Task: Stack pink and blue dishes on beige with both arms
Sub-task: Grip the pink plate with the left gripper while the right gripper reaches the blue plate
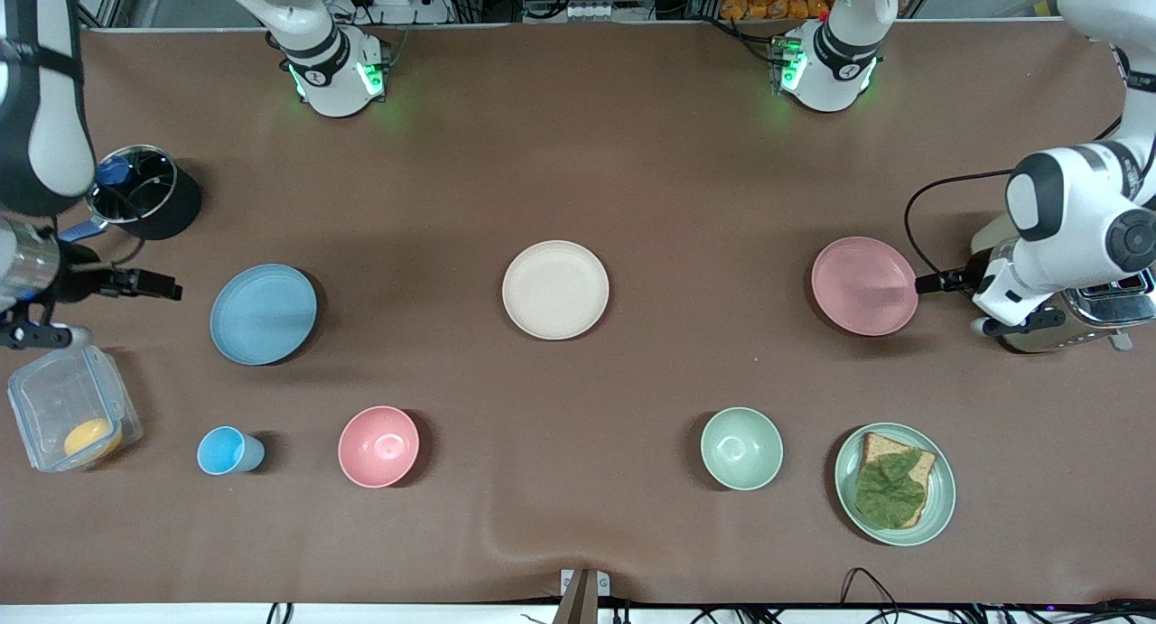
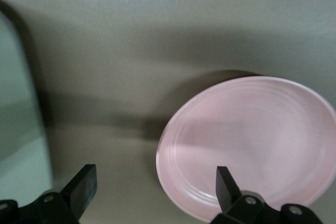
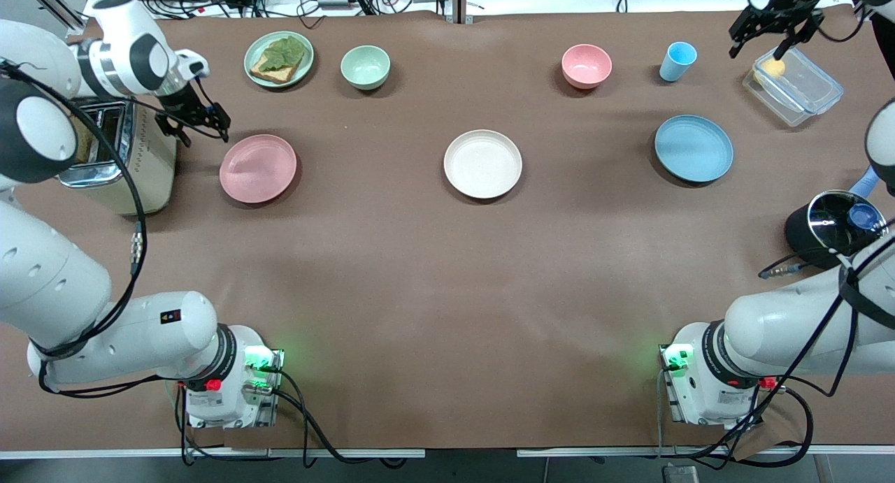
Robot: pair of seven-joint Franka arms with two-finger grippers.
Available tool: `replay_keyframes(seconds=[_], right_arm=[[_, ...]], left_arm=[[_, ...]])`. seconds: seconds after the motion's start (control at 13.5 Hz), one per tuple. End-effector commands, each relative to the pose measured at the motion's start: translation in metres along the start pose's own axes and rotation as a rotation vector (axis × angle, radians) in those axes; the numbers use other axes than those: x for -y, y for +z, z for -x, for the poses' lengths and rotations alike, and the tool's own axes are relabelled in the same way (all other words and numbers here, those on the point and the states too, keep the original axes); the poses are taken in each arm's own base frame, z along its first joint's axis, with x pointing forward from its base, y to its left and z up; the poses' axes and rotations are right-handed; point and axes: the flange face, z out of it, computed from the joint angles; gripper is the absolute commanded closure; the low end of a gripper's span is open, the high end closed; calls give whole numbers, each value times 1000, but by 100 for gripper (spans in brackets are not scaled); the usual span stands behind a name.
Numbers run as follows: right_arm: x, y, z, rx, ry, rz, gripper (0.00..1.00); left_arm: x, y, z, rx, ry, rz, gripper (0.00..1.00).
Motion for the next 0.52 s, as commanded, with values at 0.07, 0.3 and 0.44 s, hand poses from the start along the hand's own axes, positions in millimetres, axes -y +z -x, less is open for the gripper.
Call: replay_keyframes(seconds=[0.07, 0.3, 0.44], right_arm=[[-33, 73, -31, 31, 32, 9, 0], [-36, 146, -37, 25, 37, 4, 0], [-36, 173, -36, 12, 39, 6, 0]], left_arm=[[11, 33, -12, 17, -1, 11, 0], [10, 43, -11, 35, 1, 12, 21], [10, 46, -12, 40, 1, 13, 29]])
